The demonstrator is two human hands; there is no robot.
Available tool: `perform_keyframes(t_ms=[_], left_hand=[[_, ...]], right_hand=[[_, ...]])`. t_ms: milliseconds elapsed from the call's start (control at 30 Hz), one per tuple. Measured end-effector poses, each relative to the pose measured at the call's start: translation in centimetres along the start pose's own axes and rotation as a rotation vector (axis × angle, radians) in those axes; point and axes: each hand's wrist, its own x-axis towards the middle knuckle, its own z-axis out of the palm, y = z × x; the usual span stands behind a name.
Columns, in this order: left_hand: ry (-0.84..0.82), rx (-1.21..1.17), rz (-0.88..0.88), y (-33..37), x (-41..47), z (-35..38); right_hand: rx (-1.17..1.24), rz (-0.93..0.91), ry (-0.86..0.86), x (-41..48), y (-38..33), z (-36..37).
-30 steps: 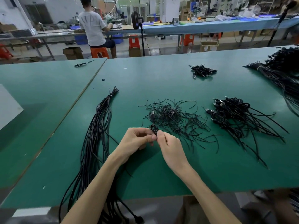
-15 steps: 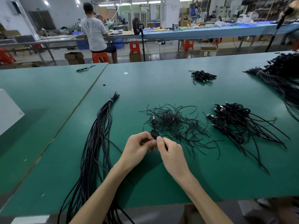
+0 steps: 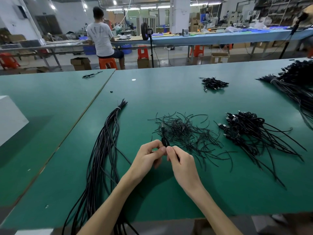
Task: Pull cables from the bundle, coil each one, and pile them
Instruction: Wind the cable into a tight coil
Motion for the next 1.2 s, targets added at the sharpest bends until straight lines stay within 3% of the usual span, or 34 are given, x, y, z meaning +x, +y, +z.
perform_keyframes(t_ms=[333,600,1000,1200], left_hand=[[-0.15,-0.462,-0.118,-0.3,0.4,-0.6],[-0.192,-0.438,-0.163,-0.1,0.0,-0.4],[-0.259,-0.437,-0.085,0.7,0.2,-0.7],[-0.265,-0.308,-0.057,0.8,0.3,-1.3]], right_hand=[[0.135,-0.079,0.062,-0.1,-0.4,-0.4],[-0.083,-0.129,0.338,-0.4,-0.4,-0.9],[0.063,-0.106,0.258,-0.8,-0.8,-0.5],[0.13,-0.101,0.243,-0.8,-0.6,-0.7]])
